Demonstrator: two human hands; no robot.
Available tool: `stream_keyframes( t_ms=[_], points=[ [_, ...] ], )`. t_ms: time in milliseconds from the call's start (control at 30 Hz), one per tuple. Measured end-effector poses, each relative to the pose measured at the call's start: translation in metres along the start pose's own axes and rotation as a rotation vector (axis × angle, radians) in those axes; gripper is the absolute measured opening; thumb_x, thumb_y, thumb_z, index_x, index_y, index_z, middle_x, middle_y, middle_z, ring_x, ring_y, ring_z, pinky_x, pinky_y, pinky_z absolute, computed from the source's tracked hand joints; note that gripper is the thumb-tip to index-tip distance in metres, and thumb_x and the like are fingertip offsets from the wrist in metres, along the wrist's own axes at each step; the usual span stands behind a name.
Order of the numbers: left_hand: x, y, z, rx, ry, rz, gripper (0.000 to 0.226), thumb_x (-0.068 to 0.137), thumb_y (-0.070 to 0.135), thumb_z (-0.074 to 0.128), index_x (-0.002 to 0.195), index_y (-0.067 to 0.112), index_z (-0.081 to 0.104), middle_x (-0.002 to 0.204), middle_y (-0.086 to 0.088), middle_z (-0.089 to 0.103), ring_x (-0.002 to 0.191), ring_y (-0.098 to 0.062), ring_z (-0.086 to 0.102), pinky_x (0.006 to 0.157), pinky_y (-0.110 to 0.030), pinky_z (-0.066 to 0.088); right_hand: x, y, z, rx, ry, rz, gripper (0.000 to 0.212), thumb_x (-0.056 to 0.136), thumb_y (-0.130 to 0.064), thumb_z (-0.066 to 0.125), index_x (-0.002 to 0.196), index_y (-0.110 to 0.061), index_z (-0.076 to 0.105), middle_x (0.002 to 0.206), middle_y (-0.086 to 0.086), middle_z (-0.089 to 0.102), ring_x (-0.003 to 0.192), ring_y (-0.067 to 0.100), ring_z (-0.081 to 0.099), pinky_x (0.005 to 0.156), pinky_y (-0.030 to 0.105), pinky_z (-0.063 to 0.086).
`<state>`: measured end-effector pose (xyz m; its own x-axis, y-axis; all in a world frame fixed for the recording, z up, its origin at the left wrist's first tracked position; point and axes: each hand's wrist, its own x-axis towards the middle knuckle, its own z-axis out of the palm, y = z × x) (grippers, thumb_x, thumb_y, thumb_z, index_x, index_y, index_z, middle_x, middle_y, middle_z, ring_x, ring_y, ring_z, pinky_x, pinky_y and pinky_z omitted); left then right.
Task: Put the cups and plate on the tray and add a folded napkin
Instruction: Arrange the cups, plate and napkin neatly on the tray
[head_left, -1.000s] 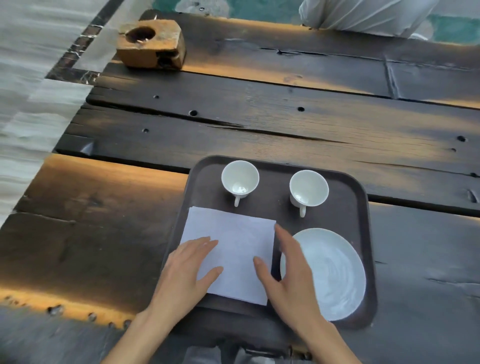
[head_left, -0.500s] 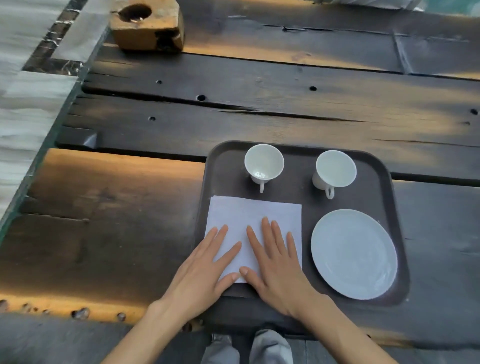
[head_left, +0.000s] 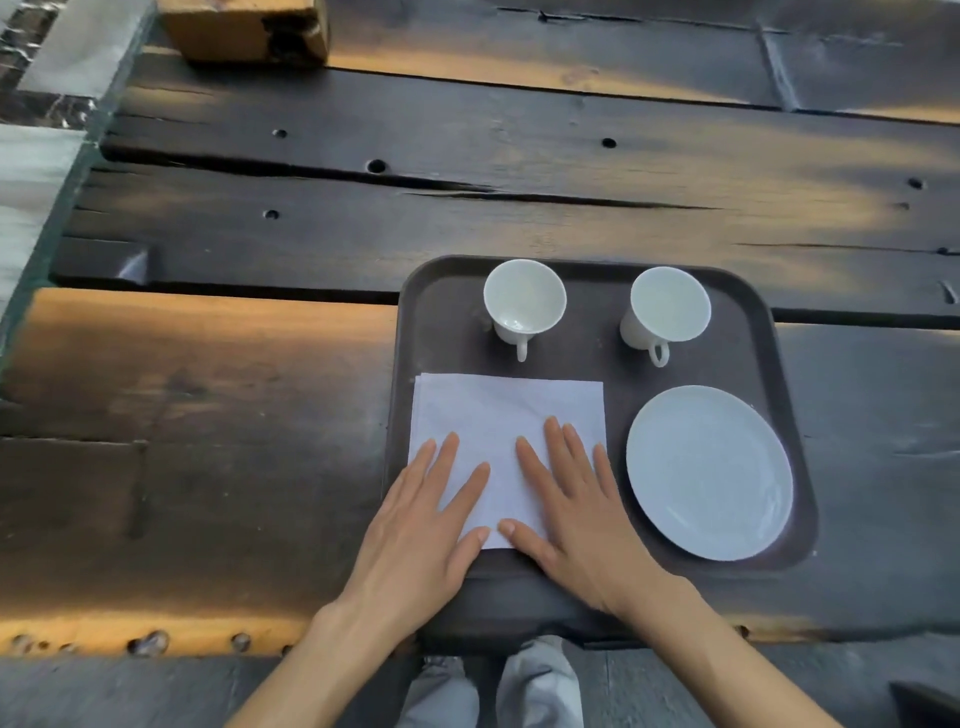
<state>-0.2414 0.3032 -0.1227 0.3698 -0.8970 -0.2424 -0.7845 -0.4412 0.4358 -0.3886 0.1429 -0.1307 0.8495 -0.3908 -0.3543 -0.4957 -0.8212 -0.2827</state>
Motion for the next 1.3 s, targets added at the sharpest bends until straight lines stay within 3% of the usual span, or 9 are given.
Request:
stream_keyframes(
  t_ms=[100,200,400,533,700,833,1067,1200,1300],
  points=[
    [-0.006,0.007,-0.003,-0.141,0.056,-0.082,0.061,0.100,0.039,0.060,0.156,0.025,0.040,0.169,-0.005,0.020,0.156,-0.026,0.019,0.122,-0.037,0.024,-0.015,-0.012,-0.010,0.339,0.172,0.136,0.072,0.101,-0.053,0.045,0.161,-0.024,0.018,0.170,0.002,-0.001,0.157,0.017,-0.005,0.127,0.039,0.005],
    [-0.018,0.013,0.001,-0.229,0.077,-0.151,0.062,0.098,0.043,0.061,0.156,0.033,0.039,0.169,0.007,0.017,0.156,-0.013,0.010,0.118,-0.027,0.020,-0.038,-0.020,-0.015,0.575,0.237,0.345,0.071,0.098,-0.050,0.052,0.159,-0.031,0.022,0.168,-0.007,0.014,0.154,0.006,0.010,0.124,0.030,0.016],
    [-0.022,0.017,0.003,-0.180,0.013,-0.187,0.060,0.097,0.036,0.064,0.154,0.032,0.043,0.166,0.009,0.027,0.154,-0.015,0.020,0.122,-0.034,0.025,-0.056,-0.022,-0.021,0.651,0.226,0.549,0.063,0.097,-0.036,0.060,0.153,-0.027,0.033,0.152,-0.006,0.041,0.140,0.012,0.038,0.113,0.033,0.038],
    [-0.020,0.016,0.001,-0.149,0.020,-0.213,0.059,0.096,0.034,0.067,0.152,0.032,0.046,0.162,0.009,0.034,0.151,-0.014,0.026,0.118,-0.034,0.029,-0.044,-0.013,-0.031,0.711,0.214,0.657,0.054,0.096,-0.036,0.059,0.145,-0.024,0.040,0.125,-0.005,0.060,0.110,0.017,0.060,0.096,0.041,0.050],
    [-0.019,0.017,0.002,-0.151,0.023,-0.232,0.058,0.095,0.035,0.068,0.150,0.032,0.048,0.161,0.012,0.034,0.150,-0.012,0.025,0.117,-0.034,0.029,-0.035,-0.007,-0.037,0.778,0.191,0.677,0.035,0.098,-0.033,0.055,0.133,-0.027,0.048,0.086,-0.013,0.068,0.083,0.007,0.064,0.069,0.027,0.043],
    [-0.020,0.018,0.002,-0.149,0.035,-0.229,0.056,0.094,0.034,0.069,0.148,0.029,0.053,0.160,0.009,0.037,0.149,-0.014,0.029,0.116,-0.034,0.031,-0.036,0.000,-0.037,0.788,0.246,0.661,0.036,0.095,-0.026,0.059,0.129,-0.035,0.050,0.073,-0.013,0.070,0.071,0.003,0.065,0.066,0.027,0.044],
    [-0.020,0.027,0.007,-0.109,0.042,-0.199,0.050,0.092,0.031,0.074,0.140,0.024,0.062,0.157,0.001,0.045,0.145,-0.022,0.041,0.112,-0.032,0.030,-0.046,0.013,-0.031,0.714,0.220,0.642,0.039,0.095,-0.028,0.060,0.133,-0.032,0.051,0.073,-0.013,0.069,0.068,0.001,0.064,0.063,0.022,0.043],
    [-0.022,0.024,0.009,-0.105,0.032,-0.229,0.052,0.099,0.046,0.059,0.148,0.031,0.051,0.165,0.010,0.028,0.152,-0.011,0.024,0.113,-0.023,0.019,-0.047,0.012,-0.028,0.610,0.153,0.576,0.047,0.099,-0.030,0.057,0.144,-0.029,0.045,0.098,-0.008,0.072,0.086,0.013,0.067,0.075,0.028,0.044],
    [-0.021,0.027,0.005,-0.189,0.076,-0.286,0.053,0.099,0.044,0.060,0.148,0.029,0.051,0.164,0.010,0.027,0.150,-0.009,0.023,0.113,-0.025,0.027,-0.045,0.015,-0.028,0.622,0.144,0.569,0.048,0.099,-0.030,0.058,0.145,-0.028,0.046,0.107,-0.003,0.072,0.095,0.020,0.067,0.080,0.028,0.043]
  ],
)
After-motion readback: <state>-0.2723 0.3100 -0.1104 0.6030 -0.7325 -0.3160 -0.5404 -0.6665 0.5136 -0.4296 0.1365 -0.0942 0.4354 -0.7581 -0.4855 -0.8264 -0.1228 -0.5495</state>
